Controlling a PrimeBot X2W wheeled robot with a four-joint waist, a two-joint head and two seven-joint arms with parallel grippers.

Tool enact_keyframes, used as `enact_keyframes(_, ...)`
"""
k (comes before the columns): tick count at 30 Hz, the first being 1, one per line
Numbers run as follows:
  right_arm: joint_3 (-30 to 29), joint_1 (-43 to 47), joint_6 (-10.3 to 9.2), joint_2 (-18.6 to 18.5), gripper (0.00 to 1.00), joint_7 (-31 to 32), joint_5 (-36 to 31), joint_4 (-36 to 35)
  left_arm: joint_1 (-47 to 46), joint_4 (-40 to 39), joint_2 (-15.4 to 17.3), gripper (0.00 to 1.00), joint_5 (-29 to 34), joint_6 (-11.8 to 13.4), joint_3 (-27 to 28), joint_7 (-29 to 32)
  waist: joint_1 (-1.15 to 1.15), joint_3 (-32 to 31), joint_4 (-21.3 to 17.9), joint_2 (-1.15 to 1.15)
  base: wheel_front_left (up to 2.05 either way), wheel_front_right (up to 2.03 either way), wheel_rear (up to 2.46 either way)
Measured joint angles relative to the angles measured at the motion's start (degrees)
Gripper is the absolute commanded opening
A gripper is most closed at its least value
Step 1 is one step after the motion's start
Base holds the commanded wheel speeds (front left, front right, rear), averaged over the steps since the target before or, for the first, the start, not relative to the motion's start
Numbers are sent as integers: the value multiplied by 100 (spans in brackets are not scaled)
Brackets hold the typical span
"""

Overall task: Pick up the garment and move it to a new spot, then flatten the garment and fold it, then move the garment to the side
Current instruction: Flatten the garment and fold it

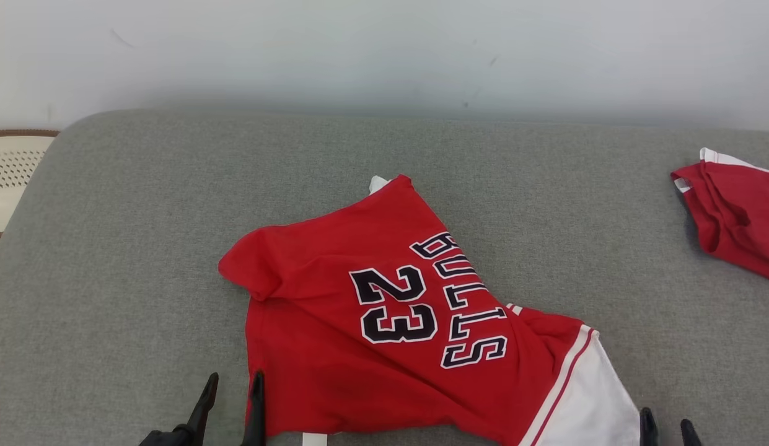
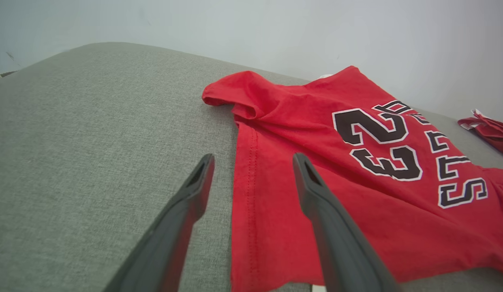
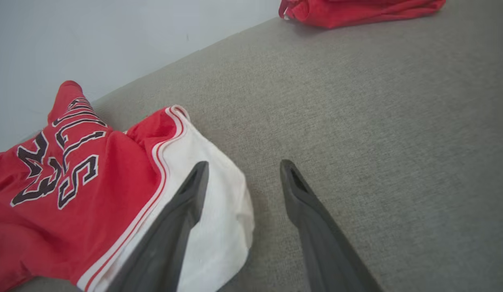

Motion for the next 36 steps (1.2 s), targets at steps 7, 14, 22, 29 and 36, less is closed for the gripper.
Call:
enact_keyframes(7,-77,-195,0,-253,100,-87,-405,-376,-14,40,-1,100,7,-12,-53,0,0,-26,48,0,0,0,0)
enact_keyframes(14,650,-1269,0,-869,100,571,-810,-176,7,80,0,100,15,-19,-93,0,0,-117,253,0,0,0,0)
enact_keyframes(22,1499,-2418,1,-1547,100,1394,-504,1193,-8,88,0,100,-22,-11,-291,-1,0,-168,641,0,0,0,0)
enact_keyframes(29,2162,-2924,0,-1905,100,1835,-11,2086,-13,88,0,100,-105,58,-383,0,0,-131,981,0,0,0,0)
enact_keyframes(36,2811,-3149,1,-2236,100,2434,560,2181,-10,47,-1,100,-134,97,-382,0,0,-76,1069,0,0,0,0)
